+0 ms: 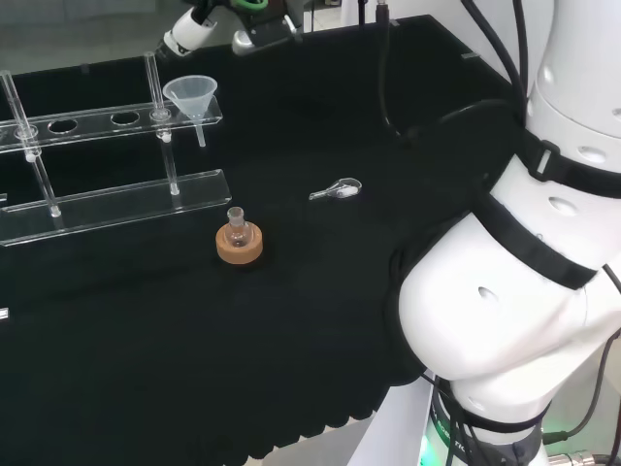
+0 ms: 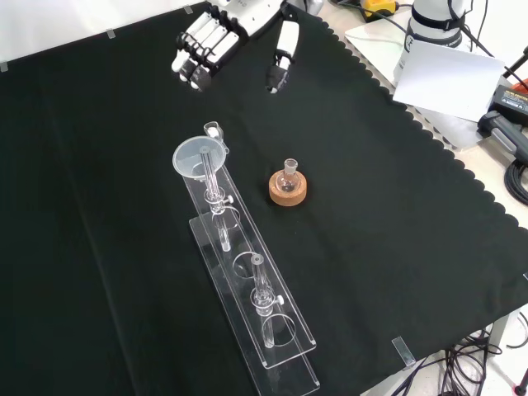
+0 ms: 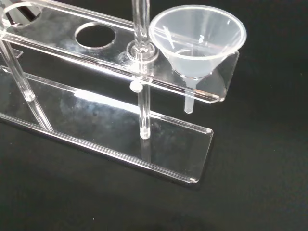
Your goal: Pick up the funnel from the transparent funnel stand.
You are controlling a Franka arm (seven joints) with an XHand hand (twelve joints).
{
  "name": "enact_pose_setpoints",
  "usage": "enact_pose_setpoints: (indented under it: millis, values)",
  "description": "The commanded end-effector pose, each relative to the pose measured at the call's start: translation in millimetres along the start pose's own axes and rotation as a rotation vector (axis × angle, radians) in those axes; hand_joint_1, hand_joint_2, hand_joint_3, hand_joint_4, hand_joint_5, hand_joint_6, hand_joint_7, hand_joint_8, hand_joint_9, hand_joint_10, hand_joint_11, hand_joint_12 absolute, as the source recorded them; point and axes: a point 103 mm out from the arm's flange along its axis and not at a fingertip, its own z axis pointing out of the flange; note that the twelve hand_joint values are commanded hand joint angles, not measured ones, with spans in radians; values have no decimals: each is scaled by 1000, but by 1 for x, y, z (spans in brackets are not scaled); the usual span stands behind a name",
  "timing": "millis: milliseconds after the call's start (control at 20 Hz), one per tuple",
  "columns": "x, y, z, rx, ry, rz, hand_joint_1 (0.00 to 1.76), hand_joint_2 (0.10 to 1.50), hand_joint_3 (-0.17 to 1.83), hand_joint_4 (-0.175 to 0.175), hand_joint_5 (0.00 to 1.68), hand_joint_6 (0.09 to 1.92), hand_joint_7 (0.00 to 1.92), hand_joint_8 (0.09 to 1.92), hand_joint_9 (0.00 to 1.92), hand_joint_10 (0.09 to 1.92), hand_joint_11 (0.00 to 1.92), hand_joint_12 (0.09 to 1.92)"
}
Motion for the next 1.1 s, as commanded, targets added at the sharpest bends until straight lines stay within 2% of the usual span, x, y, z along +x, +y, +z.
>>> enact_pose_setpoints:
  millis: [50,200,450,900,1100]
  values:
    - [2,42,18,45,-31,67,564,599,-3,23,0,87,0,87,0,87,0,708]
    - [0,52,21,53,-27,87,566,599,-3,23,0,87,0,87,0,87,0,710]
    - [-3,66,35,105,-33,115,566,600,-3,23,0,87,0,87,0,87,0,710]
    - [-14,62,53,156,-47,135,569,602,-1,23,0,87,0,87,0,87,0,706]
    - [-12,60,59,179,-64,125,570,604,0,22,0,87,0,87,0,87,0,705]
